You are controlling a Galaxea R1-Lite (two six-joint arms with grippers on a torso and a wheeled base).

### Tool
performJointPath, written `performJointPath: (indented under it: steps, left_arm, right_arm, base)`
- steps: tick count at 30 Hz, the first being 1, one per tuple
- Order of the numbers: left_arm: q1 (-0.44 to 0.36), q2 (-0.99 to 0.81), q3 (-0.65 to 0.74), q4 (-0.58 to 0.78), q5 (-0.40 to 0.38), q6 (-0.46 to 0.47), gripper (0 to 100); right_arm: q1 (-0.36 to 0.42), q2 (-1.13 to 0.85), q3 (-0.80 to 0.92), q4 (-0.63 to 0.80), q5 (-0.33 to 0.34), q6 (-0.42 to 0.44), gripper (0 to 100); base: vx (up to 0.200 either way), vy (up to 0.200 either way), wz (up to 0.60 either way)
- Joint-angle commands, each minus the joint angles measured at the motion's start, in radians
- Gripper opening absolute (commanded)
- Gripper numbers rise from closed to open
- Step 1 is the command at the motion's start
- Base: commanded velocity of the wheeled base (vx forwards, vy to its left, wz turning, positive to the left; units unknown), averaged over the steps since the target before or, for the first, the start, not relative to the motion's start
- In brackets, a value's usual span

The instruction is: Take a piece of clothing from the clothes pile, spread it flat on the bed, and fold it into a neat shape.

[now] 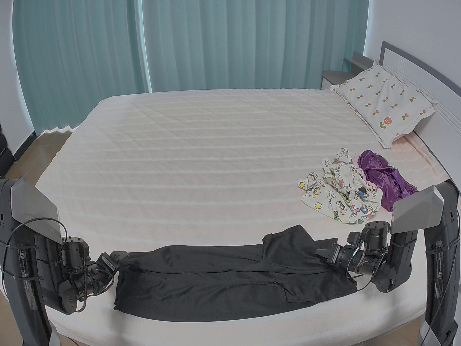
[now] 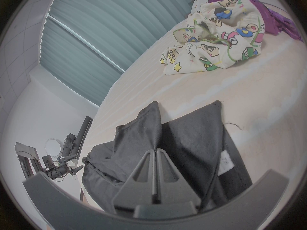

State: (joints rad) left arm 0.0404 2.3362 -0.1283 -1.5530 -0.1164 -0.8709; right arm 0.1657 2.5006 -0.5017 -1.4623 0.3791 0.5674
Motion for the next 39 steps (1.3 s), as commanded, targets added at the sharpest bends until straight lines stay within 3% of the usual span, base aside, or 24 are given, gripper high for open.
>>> performJointPath:
  steps: [1, 12, 23, 24, 35, 39]
  left_arm:
    - [0.001, 0.003, 0.004, -0.018, 0.001, 0.0, 100]
    - [0.001, 0.003, 0.009, -0.018, 0.003, 0.0, 100]
    - [0.001, 0.005, 0.009, -0.018, 0.004, 0.0, 100]
    - [0.001, 0.005, 0.009, -0.018, 0.004, 0.0, 100]
    - [0.004, -0.001, -0.004, -0.018, 0.021, -0.01, 100]
    - [0.004, -0.041, -0.039, -0.018, 0.061, -0.016, 100]
  right_arm:
    - [-0.006, -0.011, 0.077, -0.049, -0.002, -0.008, 0]
    - [-0.054, -0.075, 0.264, -0.104, 0.027, -0.07, 0]
    - [-0.054, -0.062, 0.292, -0.104, 0.033, -0.135, 0]
    - [-0.054, -0.06, 0.29, -0.104, 0.033, -0.135, 100]
    - [-0.092, -0.117, 0.269, -0.104, 0.035, -0.107, 100]
    - [-0.097, -0.126, 0.25, -0.104, 0.035, -0.037, 100]
  base:
    - [0.0, 0.0, 0.0]
    - [0.0, 0.0, 0.0]
    - [0.0, 0.0, 0.0]
    - [0.0, 0.0, 0.0]
    - [0.0, 0.0, 0.0]
    - [0.0, 0.0, 0.0]
